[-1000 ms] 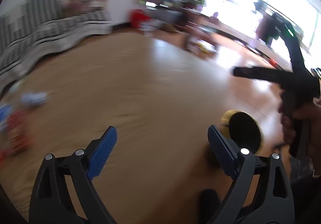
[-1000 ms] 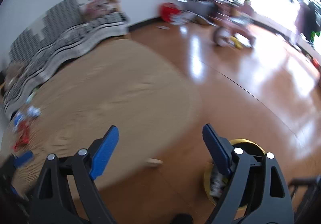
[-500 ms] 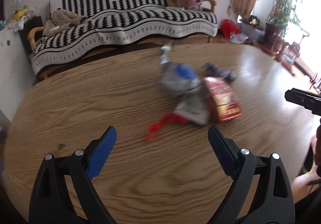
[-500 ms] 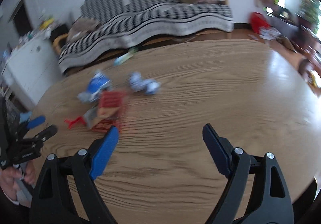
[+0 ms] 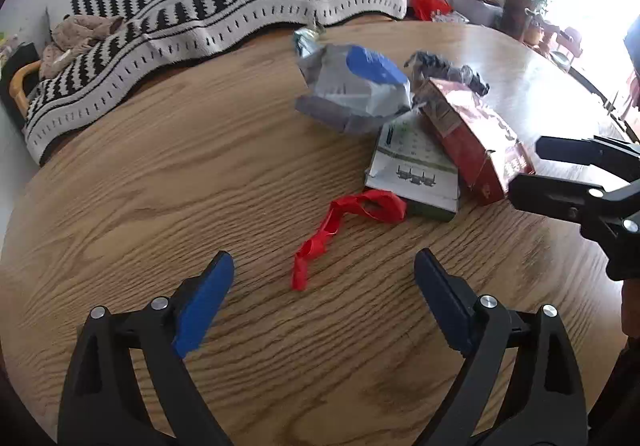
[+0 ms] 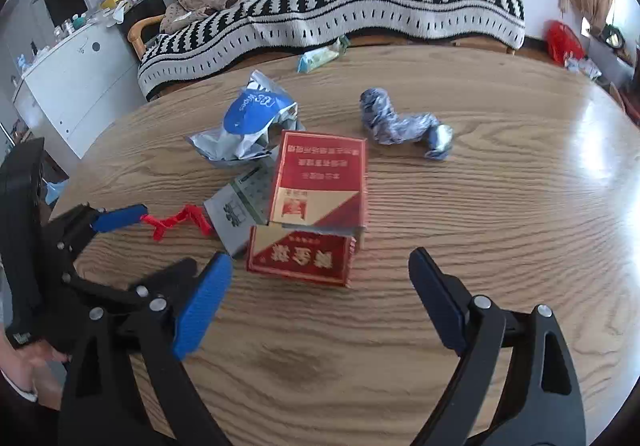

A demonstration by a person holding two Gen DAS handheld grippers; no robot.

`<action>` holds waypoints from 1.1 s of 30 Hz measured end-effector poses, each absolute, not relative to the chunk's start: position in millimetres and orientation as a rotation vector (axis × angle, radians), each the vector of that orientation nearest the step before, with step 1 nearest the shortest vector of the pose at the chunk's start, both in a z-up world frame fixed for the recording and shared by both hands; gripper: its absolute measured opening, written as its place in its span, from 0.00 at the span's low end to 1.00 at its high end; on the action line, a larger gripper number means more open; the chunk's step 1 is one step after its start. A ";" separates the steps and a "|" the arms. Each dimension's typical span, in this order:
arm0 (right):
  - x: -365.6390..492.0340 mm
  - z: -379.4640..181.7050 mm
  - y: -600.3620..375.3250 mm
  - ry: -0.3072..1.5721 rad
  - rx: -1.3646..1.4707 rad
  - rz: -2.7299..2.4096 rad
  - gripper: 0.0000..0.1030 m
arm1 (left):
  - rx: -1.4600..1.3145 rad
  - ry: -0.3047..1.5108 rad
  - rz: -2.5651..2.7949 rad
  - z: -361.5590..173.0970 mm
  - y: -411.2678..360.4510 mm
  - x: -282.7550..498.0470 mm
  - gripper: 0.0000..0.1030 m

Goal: Collect trash
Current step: 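Grasp the red ribbon with the left tool while the right tool grasps the red cigarette box, then carry the ribbon and cigarette box to the black bin and open both tools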

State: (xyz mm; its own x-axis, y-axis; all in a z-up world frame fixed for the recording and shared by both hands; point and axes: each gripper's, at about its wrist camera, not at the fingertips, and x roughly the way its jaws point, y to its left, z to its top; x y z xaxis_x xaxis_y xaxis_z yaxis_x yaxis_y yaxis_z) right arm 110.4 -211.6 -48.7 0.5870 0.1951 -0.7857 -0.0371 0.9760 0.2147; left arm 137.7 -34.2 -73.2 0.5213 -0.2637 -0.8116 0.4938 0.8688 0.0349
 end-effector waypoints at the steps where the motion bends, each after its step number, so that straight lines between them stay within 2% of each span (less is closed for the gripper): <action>1: 113.2 -50.5 -209.9 0.936 0.189 0.136 0.84 | 0.268 0.915 -0.458 -73.3 -34.4 139.9 0.87; 5: 120.9 -59.2 -202.7 0.950 0.183 0.132 0.84 | 0.250 0.909 -0.447 -73.7 -32.7 145.4 0.85; 9: 126.4 -63.5 -196.2 0.949 0.163 0.114 0.83 | 0.261 0.895 -0.458 -72.7 -36.0 144.1 0.73; 10: 127.1 -64.0 -194.9 0.949 0.156 0.112 0.82 | 0.264 0.891 -0.464 -72.2 -37.0 143.2 0.68; 11: 127.3 -64.1 -193.8 0.946 0.147 0.109 0.74 | 0.267 0.886 -0.470 -71.7 -38.1 142.4 0.62; 12: 127.9 -63.5 -192.9 0.944 0.138 0.108 0.62 | 0.268 0.882 -0.473 -71.2 -39.2 140.9 0.58; 13: 128.0 -62.5 -191.7 0.942 0.128 0.110 0.58 | 0.273 0.877 -0.477 -70.6 -40.7 139.5 0.51; 14: 127.6 -62.3 -192.3 0.945 0.137 0.116 0.56 | 0.275 0.873 -0.483 -70.0 -41.6 138.7 0.46; 16: 125.8 -59.9 -194.7 0.940 0.151 0.117 0.54 | 0.288 0.864 -0.491 -69.0 -45.0 134.1 0.20; 18: 123.7 -57.0 -197.0 0.935 0.150 0.116 0.54 | 0.305 0.866 -0.488 -68.3 -47.7 131.3 0.11; 26: 112.4 -42.4 -209.9 0.902 0.161 0.104 0.54 | 0.285 0.877 -0.445 -64.8 -44.6 130.0 0.08; 33: 91.1 -25.4 -241.1 0.871 0.161 0.064 0.54 | 0.294 0.826 -0.454 -40.6 -57.0 117.4 0.08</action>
